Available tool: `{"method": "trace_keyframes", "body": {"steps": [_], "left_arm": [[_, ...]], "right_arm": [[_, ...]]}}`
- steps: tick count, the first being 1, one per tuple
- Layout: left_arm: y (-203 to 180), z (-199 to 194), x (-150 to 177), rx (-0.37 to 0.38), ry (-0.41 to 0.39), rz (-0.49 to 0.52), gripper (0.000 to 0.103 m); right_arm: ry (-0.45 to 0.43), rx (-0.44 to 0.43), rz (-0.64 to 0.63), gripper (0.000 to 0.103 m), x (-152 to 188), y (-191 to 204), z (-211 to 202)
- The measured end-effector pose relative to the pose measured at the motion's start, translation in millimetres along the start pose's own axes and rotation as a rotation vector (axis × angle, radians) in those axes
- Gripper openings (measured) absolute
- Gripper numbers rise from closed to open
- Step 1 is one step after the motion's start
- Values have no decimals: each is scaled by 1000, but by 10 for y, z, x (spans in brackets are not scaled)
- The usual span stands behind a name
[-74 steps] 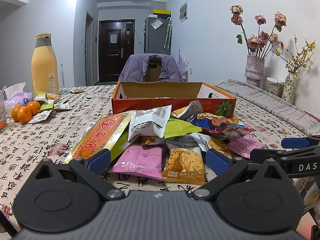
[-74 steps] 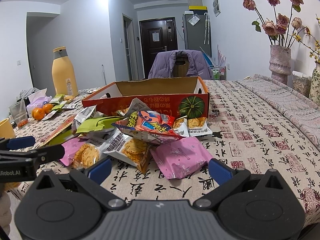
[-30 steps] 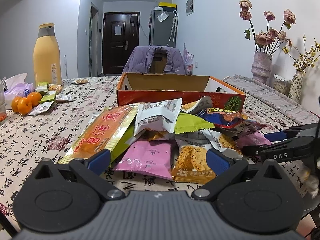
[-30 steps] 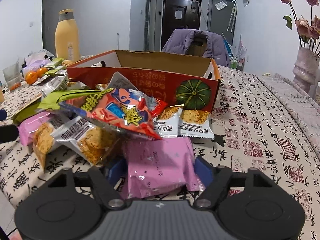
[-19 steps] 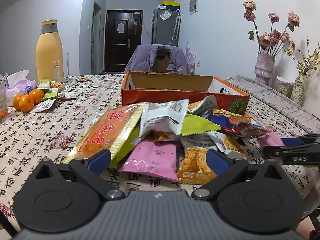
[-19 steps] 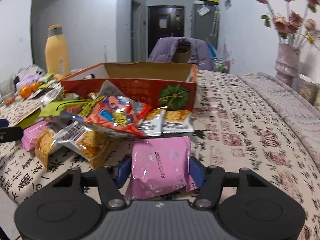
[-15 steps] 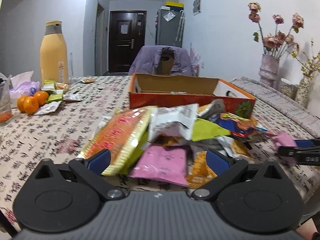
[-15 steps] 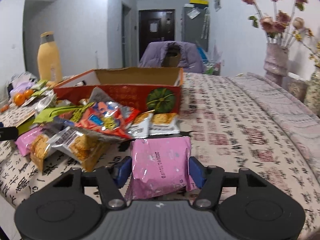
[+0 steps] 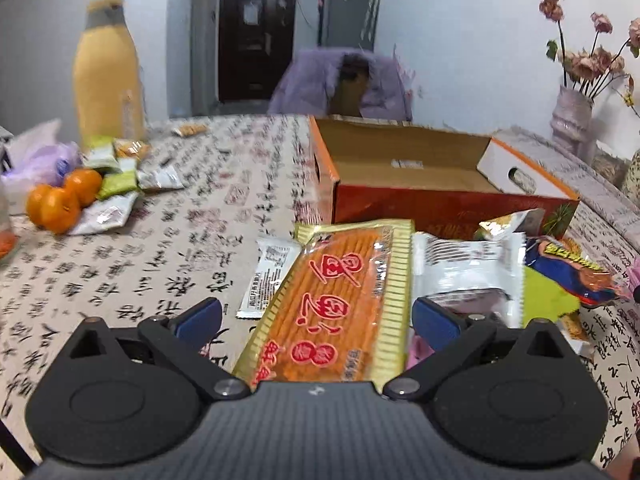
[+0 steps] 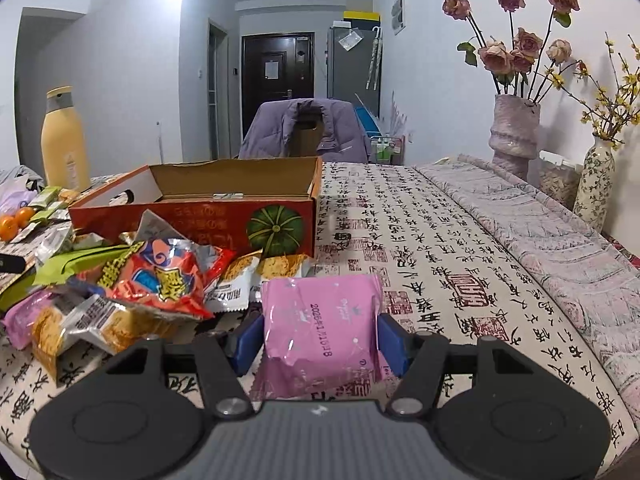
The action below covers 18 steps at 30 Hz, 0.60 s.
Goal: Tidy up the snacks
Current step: 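Grasp the pink packet with the right tool while the left tool grasps the long orange packet, then carry both packets into the orange box and open both tools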
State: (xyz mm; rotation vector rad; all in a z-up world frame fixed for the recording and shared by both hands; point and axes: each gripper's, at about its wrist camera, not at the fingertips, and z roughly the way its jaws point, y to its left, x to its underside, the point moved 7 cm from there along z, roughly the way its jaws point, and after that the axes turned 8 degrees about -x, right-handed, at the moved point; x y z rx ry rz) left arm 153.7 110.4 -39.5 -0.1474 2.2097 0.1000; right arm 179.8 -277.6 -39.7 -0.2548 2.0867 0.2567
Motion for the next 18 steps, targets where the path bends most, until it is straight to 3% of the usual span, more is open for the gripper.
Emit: {"method": "trace_keyframes", "body": {"steps": [4, 6, 10, 14, 18], "left_arm": [[23, 189, -26, 85, 57, -18, 102], [42, 268, -7, 125, 88, -47, 91], [53, 271, 24, 179, 101, -99, 83], [40, 180, 26, 213, 88, -114, 60], [31, 120, 38, 215, 74, -119, 52]], "right_arm": [[0, 13, 7, 61, -22, 8, 32], [3, 16, 10, 61, -26, 16, 48], [5, 17, 7, 61, -38, 43, 58], [3, 15, 3, 61, -54, 77, 68], [-2, 6, 1, 61, -62, 111, 59]]}}
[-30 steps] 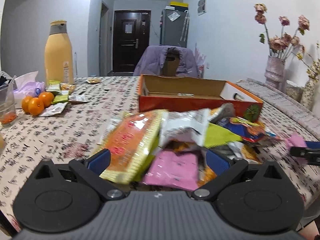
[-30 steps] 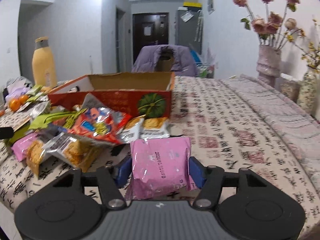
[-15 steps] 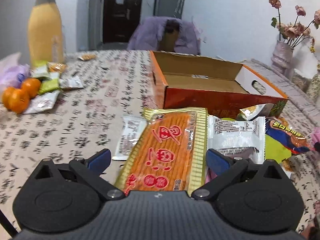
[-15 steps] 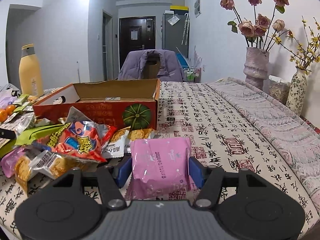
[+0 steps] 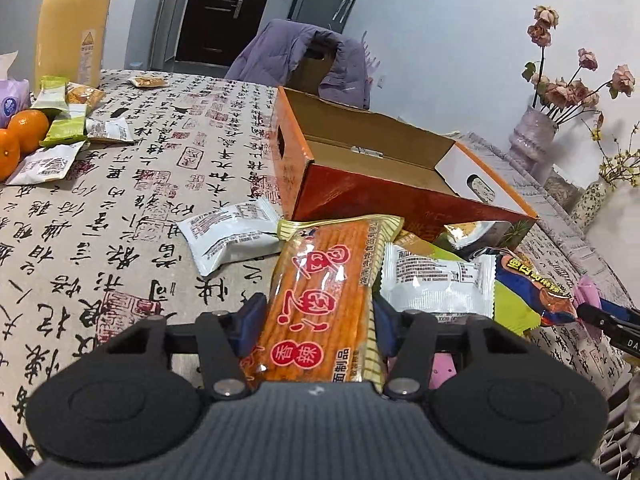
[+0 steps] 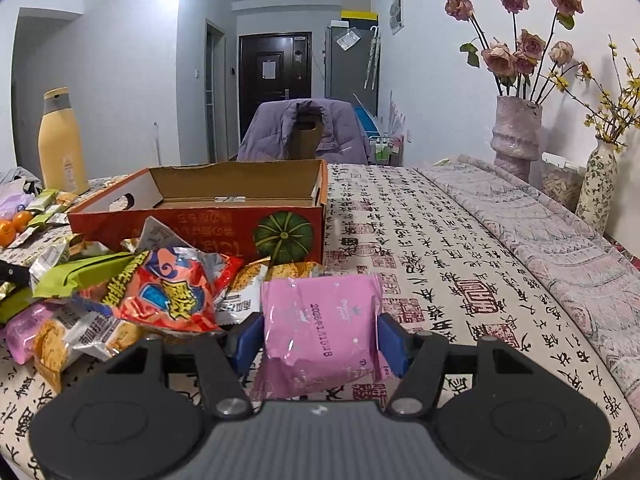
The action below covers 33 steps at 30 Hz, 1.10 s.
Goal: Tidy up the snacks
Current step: 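Carry both packets into the orange box and open both tools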
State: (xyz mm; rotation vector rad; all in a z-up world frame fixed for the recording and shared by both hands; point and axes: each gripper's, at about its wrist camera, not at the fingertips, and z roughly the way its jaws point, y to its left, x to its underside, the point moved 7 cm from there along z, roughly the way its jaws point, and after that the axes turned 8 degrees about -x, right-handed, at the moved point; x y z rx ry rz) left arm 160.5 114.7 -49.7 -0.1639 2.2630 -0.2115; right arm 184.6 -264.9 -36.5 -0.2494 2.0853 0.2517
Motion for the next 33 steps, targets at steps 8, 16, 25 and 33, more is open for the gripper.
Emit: {"method": "trace_keyframes", "body": {"steps": [8, 16, 25, 33], "left_arm": [[-19, -220, -25, -29, -60, -9, 34], [-198, -543, -189, -65, -178, 30, 34], [-540, -658, -510, -63, -266, 53, 34], [-882, -542, -864, -70, -310, 78, 34]], "right_arm": [[-24, -6, -6, 61, -55, 16, -69], [-55, -12, -26, 61, -191, 60, -111], [-92, -27, -60, 61, -495, 197, 2], [-113, -54, -107, 61, -869, 357, 261]]}}
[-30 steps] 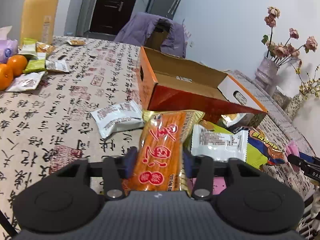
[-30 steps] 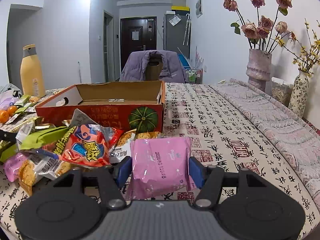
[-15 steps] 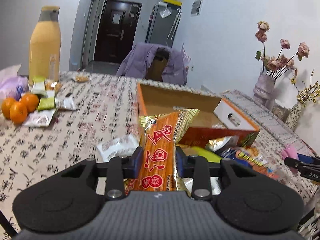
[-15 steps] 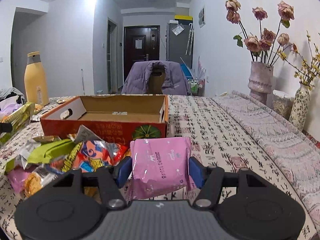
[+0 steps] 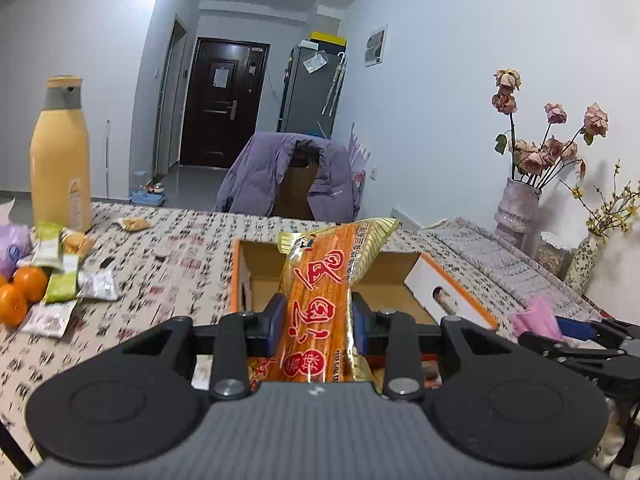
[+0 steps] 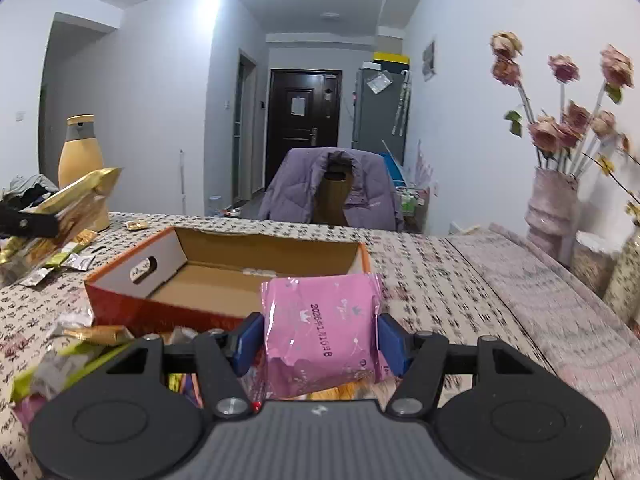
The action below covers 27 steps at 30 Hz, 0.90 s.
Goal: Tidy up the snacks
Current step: 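Carry both packets into the orange box and open both tools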
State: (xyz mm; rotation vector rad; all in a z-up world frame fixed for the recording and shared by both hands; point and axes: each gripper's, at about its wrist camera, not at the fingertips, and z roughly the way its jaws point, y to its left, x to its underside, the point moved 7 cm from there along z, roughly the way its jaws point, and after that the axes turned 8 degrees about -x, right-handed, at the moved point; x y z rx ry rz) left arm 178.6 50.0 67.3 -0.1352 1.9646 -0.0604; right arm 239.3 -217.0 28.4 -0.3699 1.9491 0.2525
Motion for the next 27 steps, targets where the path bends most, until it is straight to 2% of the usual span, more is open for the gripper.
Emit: {"method": "trace_keyframes", "body": {"steps": [8, 15, 22, 27], "left_arm": [[-287, 403, -242, -42, 14, 44, 34], [-445, 942, -312, -105, 79, 74, 34], [-497, 1547, -167, -195, 197, 137, 34], [-457, 1838, 38, -228, 289, 143, 34]], "right_arm": [[11, -21, -59, 61, -307, 99, 390], [66, -26, -85, 61, -463, 61, 829], [197, -34, -108, 61, -458, 42, 1350], [294, -59, -72, 61, -346, 7, 1647]]}}
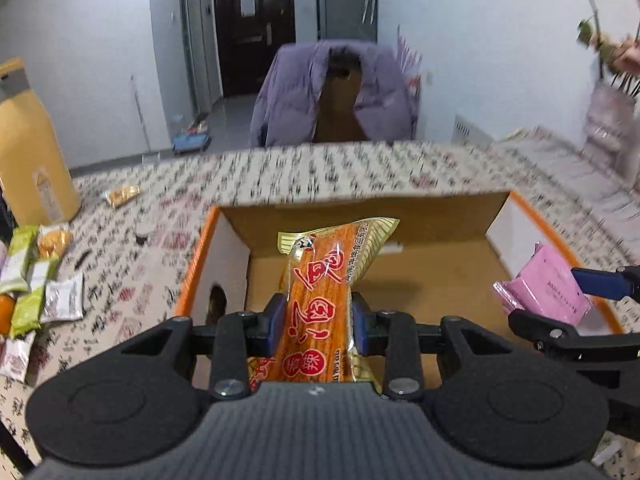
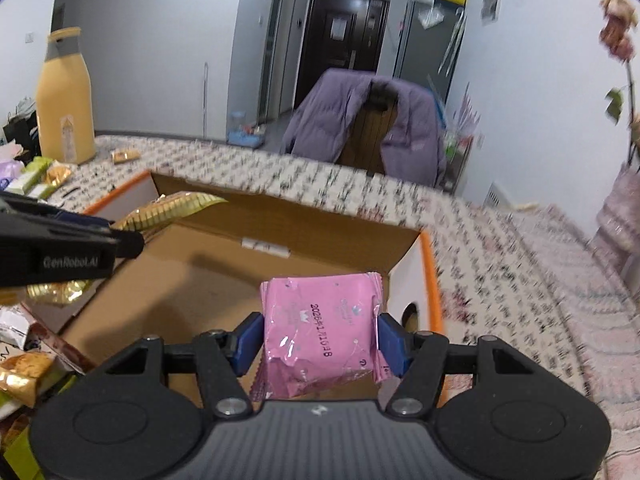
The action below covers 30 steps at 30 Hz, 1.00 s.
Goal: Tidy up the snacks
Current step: 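Carry both packets into the orange box and open both tools, then grasp the colourful chip bag with the right tool while the left tool grasps a white packet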
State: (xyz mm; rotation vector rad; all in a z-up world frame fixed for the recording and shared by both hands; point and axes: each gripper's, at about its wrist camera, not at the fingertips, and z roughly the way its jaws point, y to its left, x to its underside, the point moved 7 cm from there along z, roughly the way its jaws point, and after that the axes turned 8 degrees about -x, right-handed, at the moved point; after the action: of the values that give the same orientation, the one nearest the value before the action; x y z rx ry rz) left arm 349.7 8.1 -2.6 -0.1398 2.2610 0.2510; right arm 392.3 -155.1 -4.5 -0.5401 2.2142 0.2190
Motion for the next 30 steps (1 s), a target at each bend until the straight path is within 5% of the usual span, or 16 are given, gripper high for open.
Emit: {"method": "trace_keyframes", "body": {"steps": [7, 10, 12, 14, 18, 30], "left_arm": [[-46, 178, 99, 9, 50, 10, 36], [-46, 180, 114, 15, 52, 6, 44], [-15, 144, 105, 24, 35, -12, 63], [25, 78, 85, 33, 15, -38, 78], [89, -106, 39, 59, -48, -71, 103], [329, -769, 172, 94, -186, -129, 103]], "right_arm": [[64, -33, 34, 62, 114, -2, 260], [65, -49, 45, 69, 120, -2, 271], [49, -58, 55, 74, 107, -11, 233], [33, -54, 55, 92, 88, -21, 180], [-11, -63, 65, 103, 74, -30, 27], [-161, -64, 67, 103, 208, 102, -655]]}}
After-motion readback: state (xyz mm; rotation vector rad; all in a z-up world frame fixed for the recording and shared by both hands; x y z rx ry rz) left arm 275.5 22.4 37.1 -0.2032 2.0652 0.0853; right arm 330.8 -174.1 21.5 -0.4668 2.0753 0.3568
